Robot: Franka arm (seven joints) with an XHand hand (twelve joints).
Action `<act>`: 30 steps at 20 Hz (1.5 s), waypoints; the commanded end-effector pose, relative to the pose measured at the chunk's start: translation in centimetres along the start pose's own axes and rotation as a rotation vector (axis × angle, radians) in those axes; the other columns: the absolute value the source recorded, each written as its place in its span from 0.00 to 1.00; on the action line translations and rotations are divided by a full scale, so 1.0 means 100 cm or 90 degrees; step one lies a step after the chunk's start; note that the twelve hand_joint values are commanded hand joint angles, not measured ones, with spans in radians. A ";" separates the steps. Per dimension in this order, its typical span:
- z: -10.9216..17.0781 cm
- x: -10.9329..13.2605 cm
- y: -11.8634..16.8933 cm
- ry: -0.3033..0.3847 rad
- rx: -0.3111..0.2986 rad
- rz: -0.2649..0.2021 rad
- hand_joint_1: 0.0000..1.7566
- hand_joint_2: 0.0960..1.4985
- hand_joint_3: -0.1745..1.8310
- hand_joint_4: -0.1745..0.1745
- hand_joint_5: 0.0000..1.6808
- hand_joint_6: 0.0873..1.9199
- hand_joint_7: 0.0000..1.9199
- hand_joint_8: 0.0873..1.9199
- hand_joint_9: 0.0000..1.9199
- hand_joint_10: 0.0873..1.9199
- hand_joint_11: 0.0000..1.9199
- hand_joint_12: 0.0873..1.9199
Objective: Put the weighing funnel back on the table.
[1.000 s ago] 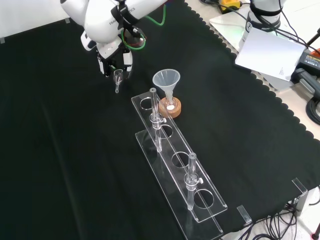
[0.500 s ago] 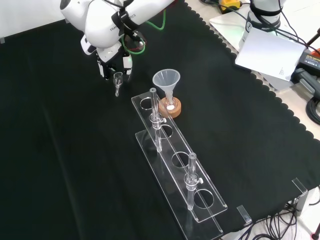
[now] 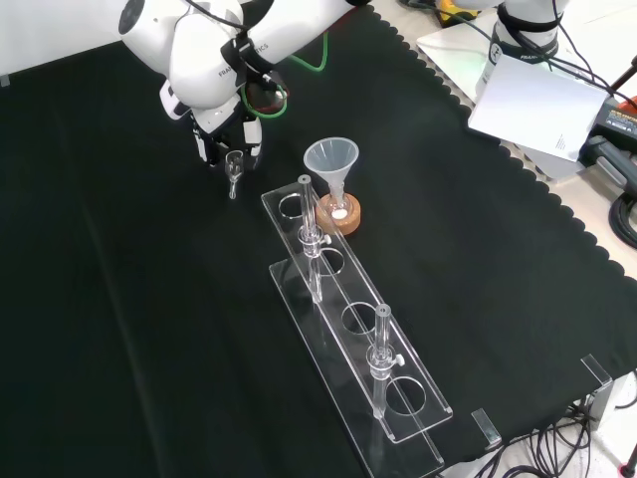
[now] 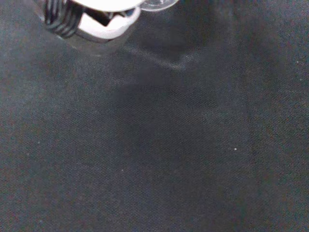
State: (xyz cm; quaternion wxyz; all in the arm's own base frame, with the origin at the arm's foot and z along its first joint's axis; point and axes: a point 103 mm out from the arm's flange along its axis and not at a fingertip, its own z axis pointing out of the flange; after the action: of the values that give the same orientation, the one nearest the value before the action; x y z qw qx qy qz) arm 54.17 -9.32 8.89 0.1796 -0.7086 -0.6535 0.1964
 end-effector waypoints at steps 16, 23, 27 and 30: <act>0.007 0.006 0.006 -0.004 0.031 -0.003 0.53 0.62 0.13 0.50 0.50 0.32 0.30 0.35 0.60 0.00 0.42 0.51; 0.004 0.004 -0.001 -0.010 0.067 0.003 0.46 0.55 0.20 0.43 0.19 0.09 0.05 0.32 0.34 0.00 0.14 0.67; -0.003 0.005 -0.011 -0.006 0.059 0.004 0.45 0.50 0.27 0.42 0.17 0.00 0.01 0.30 0.28 0.00 0.09 0.69; -0.016 0.005 -0.025 -0.003 0.033 0.004 0.44 0.48 0.28 0.42 0.17 0.00 0.00 0.29 0.27 0.00 0.08 0.70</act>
State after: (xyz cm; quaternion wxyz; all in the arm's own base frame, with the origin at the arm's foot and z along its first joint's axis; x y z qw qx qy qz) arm 53.69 -8.82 9.23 0.2090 -0.6995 -0.6429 0.2319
